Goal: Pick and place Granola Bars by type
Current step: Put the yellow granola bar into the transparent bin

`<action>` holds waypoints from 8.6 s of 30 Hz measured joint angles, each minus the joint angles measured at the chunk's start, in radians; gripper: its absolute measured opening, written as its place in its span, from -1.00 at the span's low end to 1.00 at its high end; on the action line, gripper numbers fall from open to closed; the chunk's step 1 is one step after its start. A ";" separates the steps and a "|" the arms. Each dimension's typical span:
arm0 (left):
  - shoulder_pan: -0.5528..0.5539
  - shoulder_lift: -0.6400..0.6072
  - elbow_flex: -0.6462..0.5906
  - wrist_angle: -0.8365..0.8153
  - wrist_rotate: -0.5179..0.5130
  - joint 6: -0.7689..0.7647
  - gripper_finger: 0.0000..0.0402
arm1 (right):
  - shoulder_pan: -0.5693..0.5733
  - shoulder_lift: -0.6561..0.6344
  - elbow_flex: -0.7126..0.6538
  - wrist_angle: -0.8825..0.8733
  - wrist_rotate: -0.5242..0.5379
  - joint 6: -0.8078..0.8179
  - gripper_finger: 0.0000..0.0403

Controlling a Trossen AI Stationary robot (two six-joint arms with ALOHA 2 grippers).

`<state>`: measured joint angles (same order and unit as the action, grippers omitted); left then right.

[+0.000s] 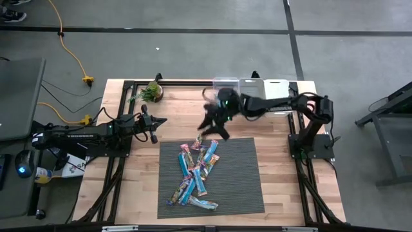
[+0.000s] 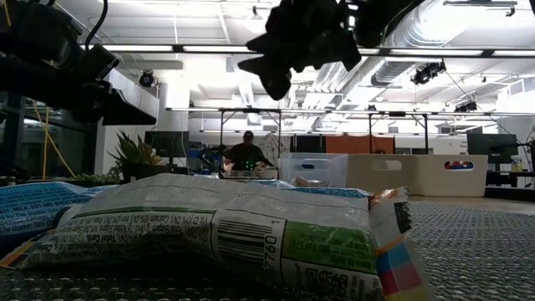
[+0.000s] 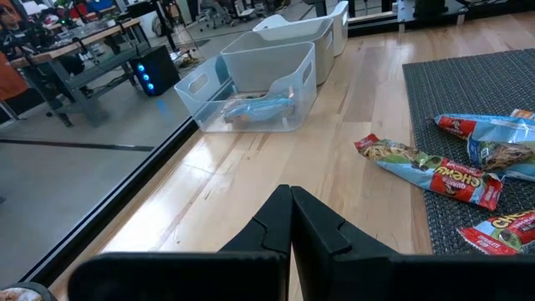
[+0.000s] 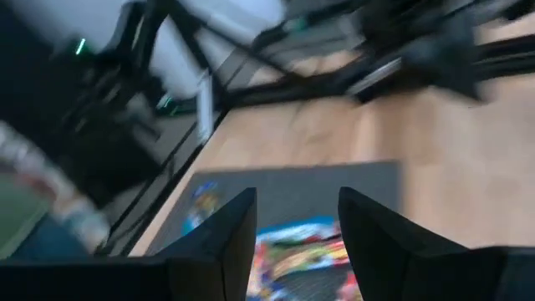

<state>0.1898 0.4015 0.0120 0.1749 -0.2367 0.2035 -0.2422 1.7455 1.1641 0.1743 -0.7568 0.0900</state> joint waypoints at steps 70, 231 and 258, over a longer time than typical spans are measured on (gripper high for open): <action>0.000 0.000 0.000 -0.007 0.000 0.000 -1.00 | 0.480 0.436 0.556 -0.942 0.696 -0.851 -0.24; 0.000 0.000 0.000 -0.021 0.010 0.000 -1.00 | -0.394 0.110 0.556 -0.739 0.879 0.363 -0.74; 0.000 0.000 0.000 -0.021 0.010 0.000 -1.00 | -0.368 0.285 0.555 -0.991 0.886 0.569 -0.74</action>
<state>0.1894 0.4015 0.0120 0.1543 -0.2268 0.2035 -0.6098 2.0304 1.7195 -0.8169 0.1291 0.6593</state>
